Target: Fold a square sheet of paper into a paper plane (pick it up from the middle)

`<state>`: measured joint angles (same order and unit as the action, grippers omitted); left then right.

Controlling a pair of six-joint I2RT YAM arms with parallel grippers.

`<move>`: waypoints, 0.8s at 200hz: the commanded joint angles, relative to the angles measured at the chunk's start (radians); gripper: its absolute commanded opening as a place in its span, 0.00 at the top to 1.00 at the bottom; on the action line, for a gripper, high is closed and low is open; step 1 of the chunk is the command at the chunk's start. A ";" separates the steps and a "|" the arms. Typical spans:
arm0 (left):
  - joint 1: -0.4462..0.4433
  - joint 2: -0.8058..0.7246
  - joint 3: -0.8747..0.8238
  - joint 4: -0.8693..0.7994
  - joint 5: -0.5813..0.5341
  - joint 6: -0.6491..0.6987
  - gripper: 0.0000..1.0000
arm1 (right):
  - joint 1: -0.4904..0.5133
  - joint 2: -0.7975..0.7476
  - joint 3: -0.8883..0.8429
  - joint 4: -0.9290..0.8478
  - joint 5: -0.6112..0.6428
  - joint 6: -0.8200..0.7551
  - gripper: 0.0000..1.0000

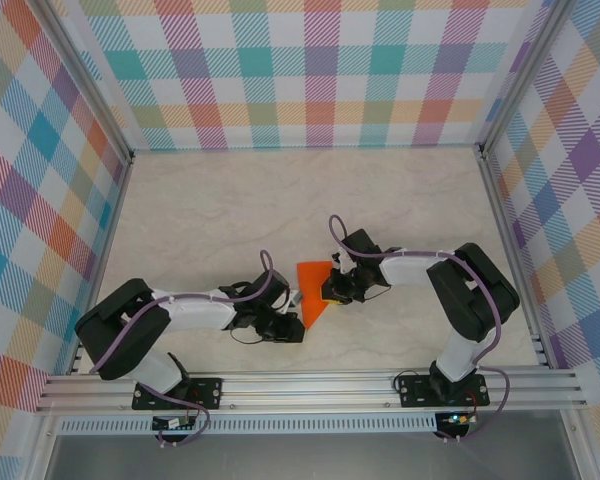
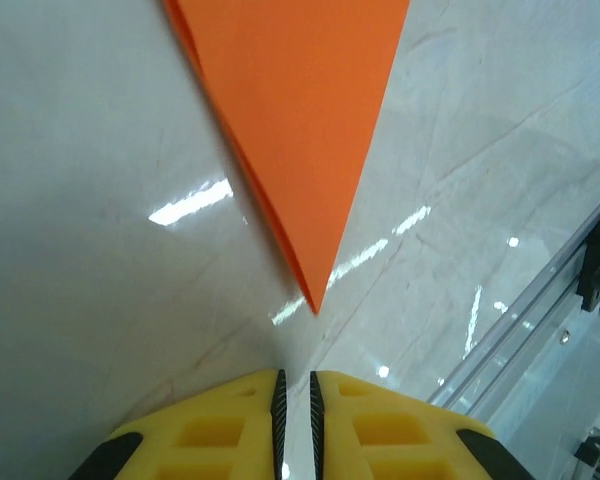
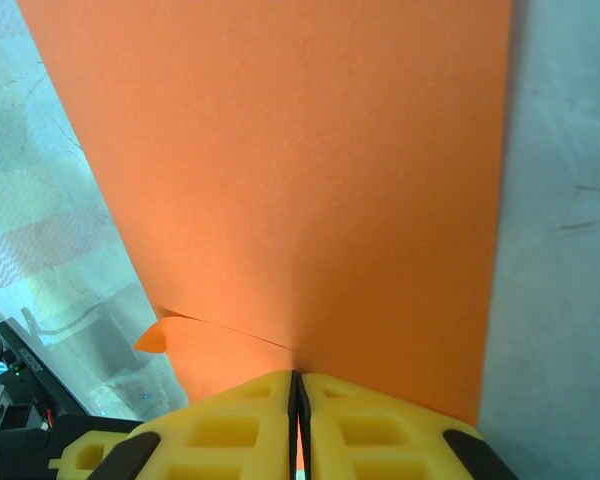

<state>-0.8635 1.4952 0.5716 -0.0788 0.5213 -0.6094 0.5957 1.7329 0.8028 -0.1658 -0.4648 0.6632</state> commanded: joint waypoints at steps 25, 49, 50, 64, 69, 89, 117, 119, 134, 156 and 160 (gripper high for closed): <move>0.009 -0.105 0.092 -0.021 -0.035 -0.024 0.83 | -0.004 0.043 -0.016 -0.089 0.126 -0.023 0.88; 0.021 -0.047 0.153 0.013 -0.067 -0.027 0.84 | -0.004 0.046 -0.016 -0.087 0.124 -0.021 0.88; 0.022 -0.042 0.154 0.014 -0.069 -0.028 0.84 | -0.003 0.047 -0.016 -0.086 0.124 -0.021 0.88; 0.030 0.015 0.175 0.043 -0.070 -0.033 0.84 | -0.003 0.047 -0.017 -0.083 0.122 -0.019 0.88; 0.033 0.034 0.180 0.050 -0.071 -0.032 0.84 | -0.003 0.047 -0.017 -0.084 0.120 -0.019 0.87; 0.033 0.095 0.201 0.001 -0.130 -0.002 0.86 | -0.004 0.044 -0.012 -0.082 0.117 -0.016 0.87; 0.033 0.149 0.168 0.010 -0.130 0.006 0.89 | -0.003 0.042 -0.007 -0.084 0.114 -0.016 0.87; 0.033 0.151 0.165 0.008 -0.132 0.006 0.89 | -0.004 0.043 -0.006 -0.083 0.114 -0.017 0.87; 0.033 0.160 0.134 0.022 -0.137 0.001 0.89 | -0.004 0.039 -0.002 -0.086 0.113 -0.019 0.87; 0.034 0.159 0.099 0.012 -0.153 0.002 0.91 | -0.005 0.027 0.003 -0.084 0.101 -0.017 0.87; 0.033 0.158 0.092 0.012 -0.157 0.001 0.91 | -0.004 0.022 0.003 -0.080 0.098 -0.015 0.87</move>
<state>-0.8356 1.6455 0.7197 -0.0299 0.4007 -0.6231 0.5961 1.7329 0.8101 -0.1757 -0.4641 0.6613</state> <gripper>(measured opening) 0.093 0.130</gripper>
